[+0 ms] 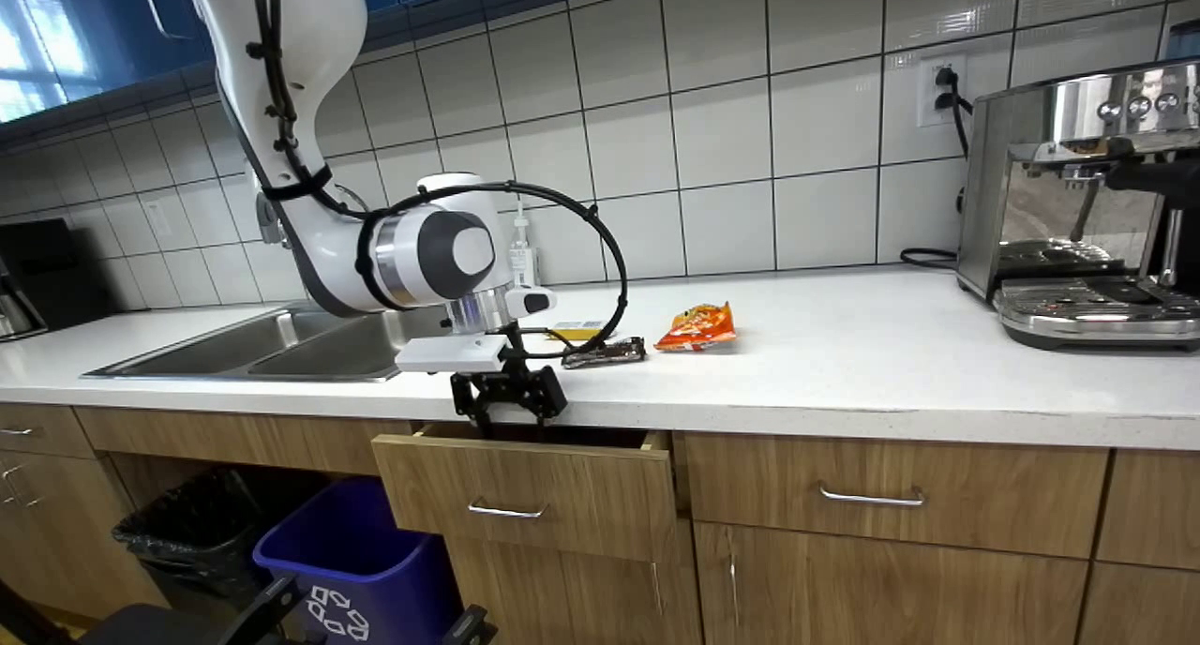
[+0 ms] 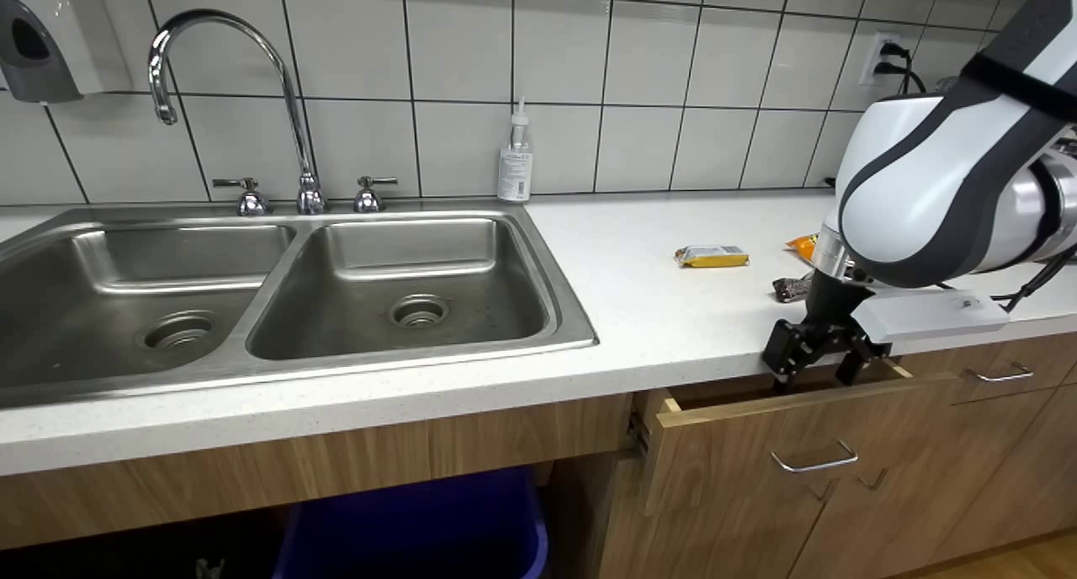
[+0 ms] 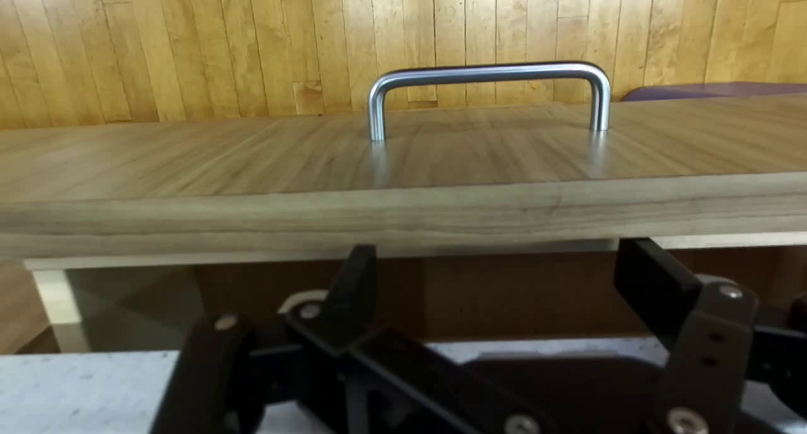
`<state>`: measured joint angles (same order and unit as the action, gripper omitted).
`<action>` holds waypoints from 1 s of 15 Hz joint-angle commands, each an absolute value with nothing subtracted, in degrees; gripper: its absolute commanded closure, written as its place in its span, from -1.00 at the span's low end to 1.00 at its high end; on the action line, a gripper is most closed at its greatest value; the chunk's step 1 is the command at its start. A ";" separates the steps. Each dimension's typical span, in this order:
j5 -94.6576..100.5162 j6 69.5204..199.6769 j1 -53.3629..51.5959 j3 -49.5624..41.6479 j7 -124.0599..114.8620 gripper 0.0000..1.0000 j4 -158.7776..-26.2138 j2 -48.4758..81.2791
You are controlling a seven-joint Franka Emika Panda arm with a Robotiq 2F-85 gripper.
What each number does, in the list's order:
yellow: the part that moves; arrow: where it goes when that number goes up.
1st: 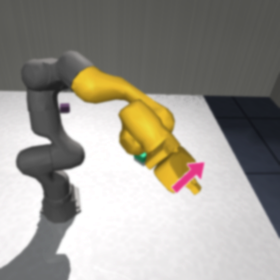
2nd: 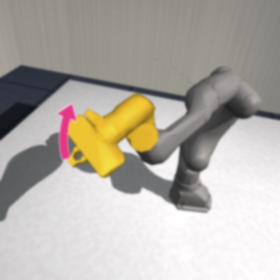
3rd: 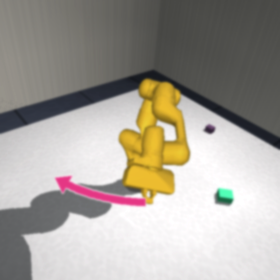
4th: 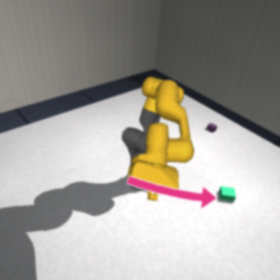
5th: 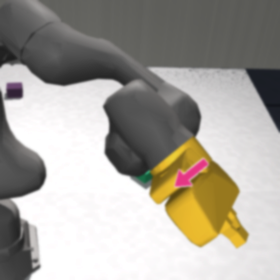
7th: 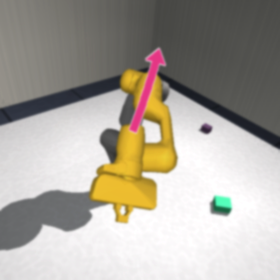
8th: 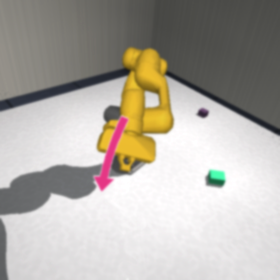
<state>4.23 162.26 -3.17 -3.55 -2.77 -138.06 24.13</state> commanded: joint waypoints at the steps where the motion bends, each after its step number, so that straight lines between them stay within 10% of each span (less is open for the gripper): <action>1: 6.08 158.15 -4.11 -4.77 -3.19 -1.00 -137.96 22.76; 15: 6.15 156.37 -4.53 -4.34 -4.18 -1.00 -140.72 20.83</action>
<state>4.86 158.61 -3.58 -3.76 -2.83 -137.90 23.58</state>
